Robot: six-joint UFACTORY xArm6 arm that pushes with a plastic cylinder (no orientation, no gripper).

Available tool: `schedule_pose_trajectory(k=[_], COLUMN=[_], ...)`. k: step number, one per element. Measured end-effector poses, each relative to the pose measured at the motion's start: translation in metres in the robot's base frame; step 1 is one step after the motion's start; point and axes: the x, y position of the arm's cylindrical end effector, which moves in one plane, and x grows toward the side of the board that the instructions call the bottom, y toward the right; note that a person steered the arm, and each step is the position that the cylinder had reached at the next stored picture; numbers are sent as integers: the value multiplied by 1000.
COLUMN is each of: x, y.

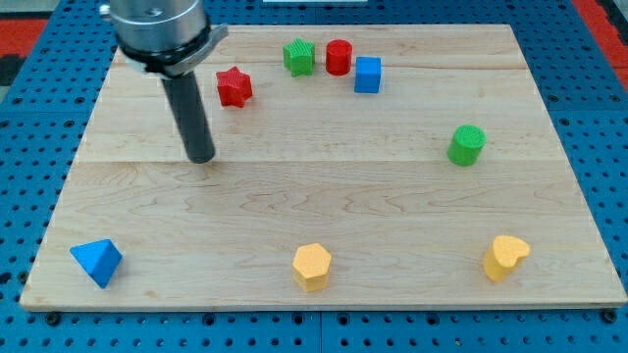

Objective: Push red star to the diagonal left of green star

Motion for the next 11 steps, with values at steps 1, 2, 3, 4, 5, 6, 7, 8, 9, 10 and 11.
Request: schedule_pose_trajectory(k=[1,2,3,4,5,6,7,8,9,10,11], x=[-40,-106,-129,-142,-126,-76,-69,-79,-89,-90,-76], y=[-26,-45,-28,-12,-12,-12,-8,20,36,29,-8])
